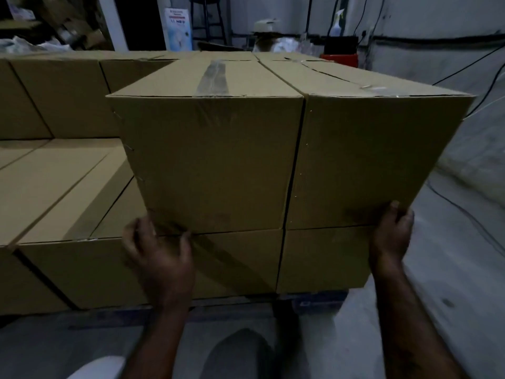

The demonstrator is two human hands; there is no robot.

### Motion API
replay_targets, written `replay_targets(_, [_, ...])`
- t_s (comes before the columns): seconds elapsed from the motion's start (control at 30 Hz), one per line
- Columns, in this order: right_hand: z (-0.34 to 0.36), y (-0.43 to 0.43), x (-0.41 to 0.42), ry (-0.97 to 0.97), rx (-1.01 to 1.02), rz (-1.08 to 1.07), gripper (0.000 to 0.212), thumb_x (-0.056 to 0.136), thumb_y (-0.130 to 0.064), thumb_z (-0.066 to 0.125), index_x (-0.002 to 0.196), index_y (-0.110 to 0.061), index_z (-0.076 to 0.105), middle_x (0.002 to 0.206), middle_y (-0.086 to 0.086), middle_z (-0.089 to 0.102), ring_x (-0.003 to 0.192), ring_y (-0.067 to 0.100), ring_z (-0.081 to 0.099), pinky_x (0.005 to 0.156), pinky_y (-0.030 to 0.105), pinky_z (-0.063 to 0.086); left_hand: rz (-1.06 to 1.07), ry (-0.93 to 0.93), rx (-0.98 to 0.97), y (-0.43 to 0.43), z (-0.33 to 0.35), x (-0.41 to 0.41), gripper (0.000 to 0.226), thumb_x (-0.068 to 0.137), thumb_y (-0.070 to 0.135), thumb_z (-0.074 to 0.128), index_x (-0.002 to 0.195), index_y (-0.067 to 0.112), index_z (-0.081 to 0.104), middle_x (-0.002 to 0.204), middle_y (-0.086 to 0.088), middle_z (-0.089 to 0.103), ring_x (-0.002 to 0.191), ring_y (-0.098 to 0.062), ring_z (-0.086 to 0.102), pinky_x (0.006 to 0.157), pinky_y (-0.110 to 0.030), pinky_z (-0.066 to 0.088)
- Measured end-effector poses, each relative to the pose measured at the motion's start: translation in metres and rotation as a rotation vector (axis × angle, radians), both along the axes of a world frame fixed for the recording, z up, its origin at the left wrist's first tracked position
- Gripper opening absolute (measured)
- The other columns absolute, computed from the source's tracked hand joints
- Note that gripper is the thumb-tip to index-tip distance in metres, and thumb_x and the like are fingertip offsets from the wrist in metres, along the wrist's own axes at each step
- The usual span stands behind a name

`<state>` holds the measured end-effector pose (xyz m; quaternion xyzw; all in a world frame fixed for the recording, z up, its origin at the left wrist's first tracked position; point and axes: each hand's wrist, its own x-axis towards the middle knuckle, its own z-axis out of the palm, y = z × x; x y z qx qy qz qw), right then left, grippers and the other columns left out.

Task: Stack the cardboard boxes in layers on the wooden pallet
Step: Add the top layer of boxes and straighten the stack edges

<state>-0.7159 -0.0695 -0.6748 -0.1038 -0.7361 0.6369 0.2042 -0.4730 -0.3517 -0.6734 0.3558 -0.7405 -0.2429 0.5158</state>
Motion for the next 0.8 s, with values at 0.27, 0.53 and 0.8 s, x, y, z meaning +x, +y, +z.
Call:
replay_targets(0.27, [0.001, -0.006, 0.002, 0.0, -0.053, -0.013, 0.089, 0.083, -0.08, 0.025, 0.147, -0.02, 0.039, 0.144, 0.009, 0.05, 0.128, 0.029, 0.051, 0.108, 0.052, 0.042, -0.509, -0.106, -0.372, 0.074, -0.016, -0.046, 0.04, 0.086, 0.022, 0.072, 0.125, 0.011, 0.067, 0.133, -0.012, 0.052, 0.119, -0.029, 0.054, 0.09, -0.048, 0.054])
replay_targets(0.53, [-0.003, -0.009, 0.013, 0.07, 0.022, 0.075, 0.124, 0.068, -0.095, 0.043, 0.158, -0.014, 0.016, 0.158, 0.015, 0.029, 0.142, 0.034, 0.035, 0.114, 0.056, 0.036, -0.425, 0.01, -0.871, 0.081, 0.124, -0.092, 0.048, 0.088, 0.02, 0.07, 0.134, 0.014, 0.058, 0.142, -0.018, 0.051, 0.139, -0.037, 0.035, 0.117, -0.059, 0.024])
replay_targets(0.8, [-0.008, -0.004, 0.022, 0.009, 0.141, 0.175, 0.137, 0.061, -0.072, 0.072, 0.16, -0.019, -0.008, 0.166, 0.007, 0.004, 0.152, 0.029, 0.012, 0.12, 0.047, 0.024, -0.357, -0.145, -0.93, 0.069, 0.191, -0.119, 0.04, 0.094, 0.022, 0.062, 0.131, 0.008, 0.06, 0.132, -0.013, 0.063, 0.121, -0.031, 0.06, 0.113, -0.059, 0.029])
